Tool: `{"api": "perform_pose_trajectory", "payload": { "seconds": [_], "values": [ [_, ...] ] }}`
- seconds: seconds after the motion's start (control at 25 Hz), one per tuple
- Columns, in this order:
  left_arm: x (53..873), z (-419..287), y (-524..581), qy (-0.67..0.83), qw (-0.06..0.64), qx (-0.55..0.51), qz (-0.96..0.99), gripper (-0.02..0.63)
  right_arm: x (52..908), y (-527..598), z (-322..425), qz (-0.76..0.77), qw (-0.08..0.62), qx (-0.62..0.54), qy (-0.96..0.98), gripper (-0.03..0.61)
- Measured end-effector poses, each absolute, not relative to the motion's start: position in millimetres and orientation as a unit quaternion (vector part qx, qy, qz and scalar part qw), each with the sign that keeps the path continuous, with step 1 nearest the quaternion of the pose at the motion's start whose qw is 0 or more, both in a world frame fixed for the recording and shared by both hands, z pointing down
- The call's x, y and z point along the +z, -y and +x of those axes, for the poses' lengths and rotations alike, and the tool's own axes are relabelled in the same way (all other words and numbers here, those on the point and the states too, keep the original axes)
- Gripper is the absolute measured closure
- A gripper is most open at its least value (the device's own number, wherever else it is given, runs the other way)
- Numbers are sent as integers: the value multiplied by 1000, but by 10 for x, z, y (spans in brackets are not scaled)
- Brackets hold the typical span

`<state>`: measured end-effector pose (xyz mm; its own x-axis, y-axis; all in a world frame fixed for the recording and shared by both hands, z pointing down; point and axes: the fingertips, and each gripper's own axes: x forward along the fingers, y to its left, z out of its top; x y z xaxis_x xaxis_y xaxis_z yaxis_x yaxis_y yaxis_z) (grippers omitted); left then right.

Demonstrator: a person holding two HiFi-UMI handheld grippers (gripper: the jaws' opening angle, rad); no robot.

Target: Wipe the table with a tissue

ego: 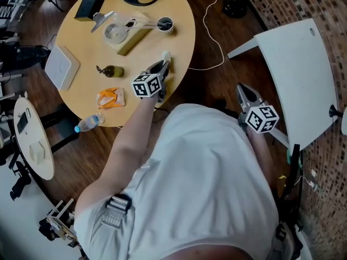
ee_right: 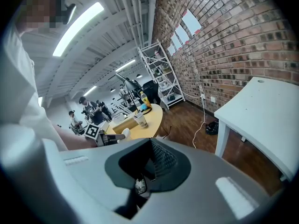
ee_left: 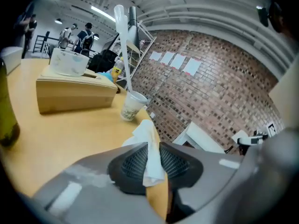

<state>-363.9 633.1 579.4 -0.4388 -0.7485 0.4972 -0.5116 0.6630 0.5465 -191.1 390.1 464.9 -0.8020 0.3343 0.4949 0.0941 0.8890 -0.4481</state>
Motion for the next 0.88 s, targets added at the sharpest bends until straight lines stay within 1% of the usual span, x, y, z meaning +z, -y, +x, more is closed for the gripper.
{"api": "perform_pose_trajectory", "payload": {
  "seconds": [0.28, 0.48, 0.6, 0.88],
  "values": [
    [5453, -3471, -5777, 784, 335, -235, 466, 534, 4691, -3931, -1804, -84, 285, 206, 933, 572],
    [5127, -3319, -5320, 735, 321, -290, 522, 535, 4626, -3777, -1631, -49, 276, 214, 936, 572],
    [5028, -3216, -5022, 714, 323, -286, 552, 535, 4648, -3623, -1504, -26, 268, 226, 936, 572],
    [4988, -2898, -4304, 685, 342, -231, 601, 535, 4700, -3157, -1236, 16, 247, 247, 937, 572]
  ]
}}
